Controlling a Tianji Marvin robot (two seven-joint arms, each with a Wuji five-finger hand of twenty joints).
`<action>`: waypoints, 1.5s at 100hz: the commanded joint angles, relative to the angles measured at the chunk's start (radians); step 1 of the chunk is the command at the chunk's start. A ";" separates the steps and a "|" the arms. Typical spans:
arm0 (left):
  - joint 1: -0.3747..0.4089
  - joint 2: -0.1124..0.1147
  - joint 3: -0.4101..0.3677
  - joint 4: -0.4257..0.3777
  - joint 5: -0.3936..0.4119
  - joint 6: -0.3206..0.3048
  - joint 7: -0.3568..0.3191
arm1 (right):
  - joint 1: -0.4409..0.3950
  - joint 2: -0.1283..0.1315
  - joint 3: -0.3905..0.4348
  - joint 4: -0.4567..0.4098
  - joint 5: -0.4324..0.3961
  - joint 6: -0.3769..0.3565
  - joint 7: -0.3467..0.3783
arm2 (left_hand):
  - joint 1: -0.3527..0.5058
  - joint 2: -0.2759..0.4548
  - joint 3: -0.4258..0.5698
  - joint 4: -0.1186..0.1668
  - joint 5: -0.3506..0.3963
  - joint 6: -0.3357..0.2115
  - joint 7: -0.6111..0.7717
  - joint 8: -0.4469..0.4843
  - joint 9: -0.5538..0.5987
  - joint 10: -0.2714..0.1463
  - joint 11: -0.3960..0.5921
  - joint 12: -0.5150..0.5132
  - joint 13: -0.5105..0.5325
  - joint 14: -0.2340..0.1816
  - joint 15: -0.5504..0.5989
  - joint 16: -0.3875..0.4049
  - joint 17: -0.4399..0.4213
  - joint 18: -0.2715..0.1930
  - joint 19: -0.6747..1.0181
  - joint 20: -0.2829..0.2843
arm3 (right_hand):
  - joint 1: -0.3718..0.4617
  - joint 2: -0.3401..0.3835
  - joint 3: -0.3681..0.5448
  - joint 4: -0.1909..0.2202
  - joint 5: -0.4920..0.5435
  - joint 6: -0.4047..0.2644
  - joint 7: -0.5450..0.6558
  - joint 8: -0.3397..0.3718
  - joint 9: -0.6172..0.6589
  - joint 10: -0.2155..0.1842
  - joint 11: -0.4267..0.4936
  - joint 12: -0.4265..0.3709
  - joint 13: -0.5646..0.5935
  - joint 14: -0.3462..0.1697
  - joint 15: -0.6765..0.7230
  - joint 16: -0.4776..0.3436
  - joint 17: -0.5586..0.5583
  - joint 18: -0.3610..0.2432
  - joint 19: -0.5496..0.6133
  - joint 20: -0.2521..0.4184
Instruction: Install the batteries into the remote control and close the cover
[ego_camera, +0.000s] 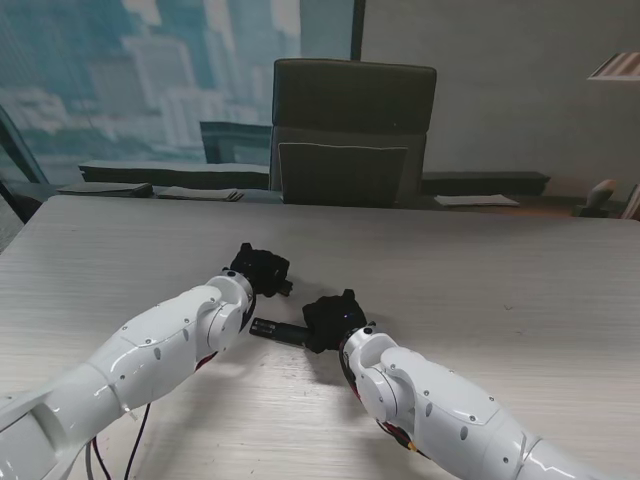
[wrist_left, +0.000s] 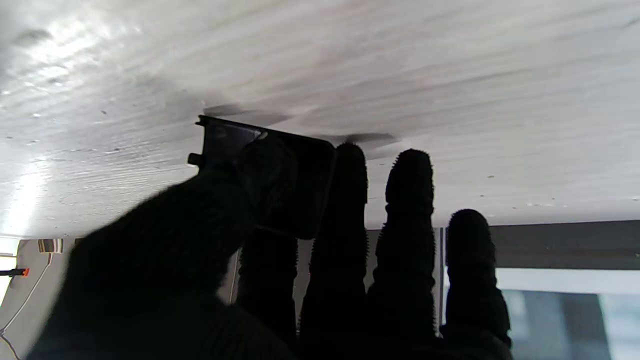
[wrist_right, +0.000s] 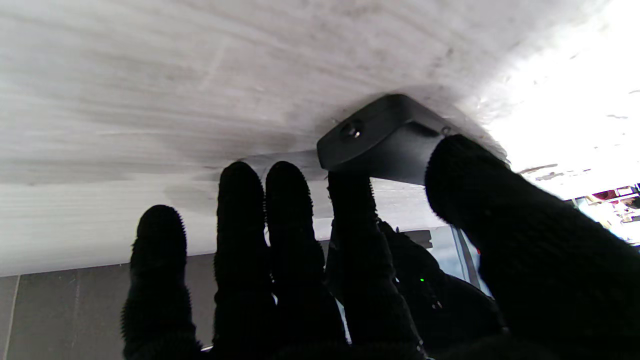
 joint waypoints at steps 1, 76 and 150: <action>0.036 0.022 0.003 -0.001 0.007 -0.003 -0.036 | -0.023 0.005 -0.009 0.017 0.005 -0.001 0.027 | 0.040 0.015 0.002 0.000 0.034 0.011 -0.009 -0.016 0.130 -0.078 0.033 0.007 0.013 0.017 0.001 -0.013 -0.012 0.029 0.009 0.000 | -0.021 0.020 -0.006 0.032 0.026 -0.023 -0.002 0.002 -0.007 -0.012 0.000 -0.010 0.022 -0.004 -0.039 -0.023 -0.008 0.024 -0.011 -0.004; 0.249 0.103 -0.188 -0.214 0.108 -0.025 -0.105 | -0.006 0.000 -0.024 0.028 0.025 -0.015 0.040 | 0.078 0.062 -0.055 -0.006 0.024 -0.013 -0.043 -0.016 0.108 -0.089 -0.003 0.038 -0.030 0.002 -0.019 -0.011 -0.035 0.028 -0.020 -0.015 | -0.023 0.028 -0.012 0.033 0.037 -0.022 0.000 0.004 0.000 -0.010 0.000 -0.010 0.025 -0.001 -0.039 -0.024 -0.007 0.023 -0.011 -0.003; 0.264 0.153 -0.171 -0.303 0.163 -0.030 -0.291 | 0.000 -0.009 -0.033 0.040 0.041 -0.011 0.032 | 0.007 0.035 -0.037 0.013 -0.119 -0.050 0.093 0.052 -0.121 -0.089 0.133 0.007 -0.138 -0.011 -0.074 -0.007 -0.082 0.015 -0.070 -0.045 | -0.026 0.035 -0.018 0.035 0.037 -0.023 -0.003 0.005 0.001 -0.010 -0.001 -0.009 0.027 0.000 -0.037 -0.023 -0.008 0.023 -0.012 -0.002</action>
